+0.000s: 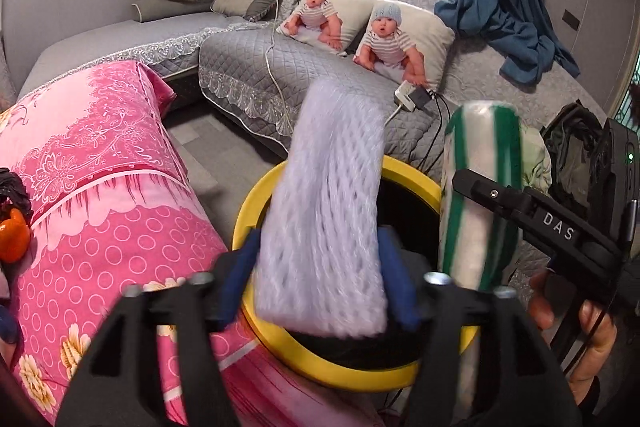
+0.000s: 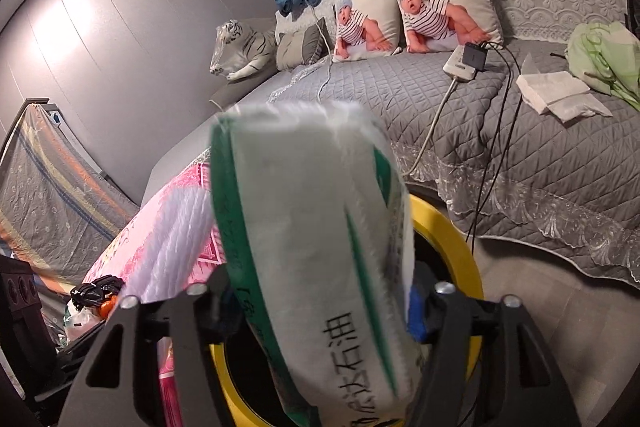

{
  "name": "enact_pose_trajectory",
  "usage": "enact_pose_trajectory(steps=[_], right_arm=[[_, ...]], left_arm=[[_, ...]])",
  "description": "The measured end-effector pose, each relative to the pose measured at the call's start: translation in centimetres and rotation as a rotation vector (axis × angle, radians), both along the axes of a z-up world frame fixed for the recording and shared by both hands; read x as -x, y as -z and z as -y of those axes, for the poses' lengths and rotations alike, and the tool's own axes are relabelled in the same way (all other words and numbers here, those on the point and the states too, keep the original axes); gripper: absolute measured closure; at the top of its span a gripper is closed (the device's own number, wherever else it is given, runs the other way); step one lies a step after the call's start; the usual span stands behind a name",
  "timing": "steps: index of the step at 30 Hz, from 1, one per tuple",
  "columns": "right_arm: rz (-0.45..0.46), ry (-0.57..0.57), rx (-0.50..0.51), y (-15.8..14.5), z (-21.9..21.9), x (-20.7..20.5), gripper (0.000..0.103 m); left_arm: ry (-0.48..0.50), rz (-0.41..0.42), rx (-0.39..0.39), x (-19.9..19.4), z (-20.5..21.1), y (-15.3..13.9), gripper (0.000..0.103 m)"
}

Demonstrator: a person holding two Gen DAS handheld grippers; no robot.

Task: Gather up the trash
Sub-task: 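Carry both held items over the yellow bin and open both tools to drop them, then grasp the black plastic bag with left tool while right tool grasps the green-white carton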

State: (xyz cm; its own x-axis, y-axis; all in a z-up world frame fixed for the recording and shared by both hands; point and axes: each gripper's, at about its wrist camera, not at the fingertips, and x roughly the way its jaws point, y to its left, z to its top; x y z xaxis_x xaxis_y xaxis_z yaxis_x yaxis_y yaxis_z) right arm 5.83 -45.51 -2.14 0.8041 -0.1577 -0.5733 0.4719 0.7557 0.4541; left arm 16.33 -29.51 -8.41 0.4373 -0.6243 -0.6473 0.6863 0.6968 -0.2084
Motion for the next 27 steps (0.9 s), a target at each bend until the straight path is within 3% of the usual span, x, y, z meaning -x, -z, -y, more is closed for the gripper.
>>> enact_pose_trajectory(steps=[1,6,9,15,20,25,27], right_arm=[[0.005,0.010,0.006,-0.1,0.1,0.1,0.031],[0.035,0.039,0.021,-1.1,0.3,1.0,0.030],[0.051,0.050,0.037,-1.8,0.3,1.6,0.030],[0.090,0.041,0.058,-3.1,-0.3,2.3,0.030],[0.144,-0.025,0.083,-4.3,-2.0,2.4,0.028],[0.232,-0.137,0.090,-5.6,-4.2,2.3,0.020],[0.268,-0.174,0.111,-6.1,-5.5,2.2,0.017]], left_arm=[[-0.006,0.001,0.008,0.0,-0.2,-0.1,0.031],[-0.048,-0.030,0.048,-0.3,-1.8,-0.5,0.027],[-0.101,-0.009,0.071,-0.1,-3.4,-1.4,0.025],[-0.224,0.092,0.112,1.0,-8.4,-4.4,0.022],[-0.337,0.181,0.159,2.6,-15.2,-7.6,0.016],[-0.507,0.339,0.098,5.7,-22.4,-8.8,0.009],[-0.570,0.358,0.088,6.7,-25.3,-8.8,0.008]])
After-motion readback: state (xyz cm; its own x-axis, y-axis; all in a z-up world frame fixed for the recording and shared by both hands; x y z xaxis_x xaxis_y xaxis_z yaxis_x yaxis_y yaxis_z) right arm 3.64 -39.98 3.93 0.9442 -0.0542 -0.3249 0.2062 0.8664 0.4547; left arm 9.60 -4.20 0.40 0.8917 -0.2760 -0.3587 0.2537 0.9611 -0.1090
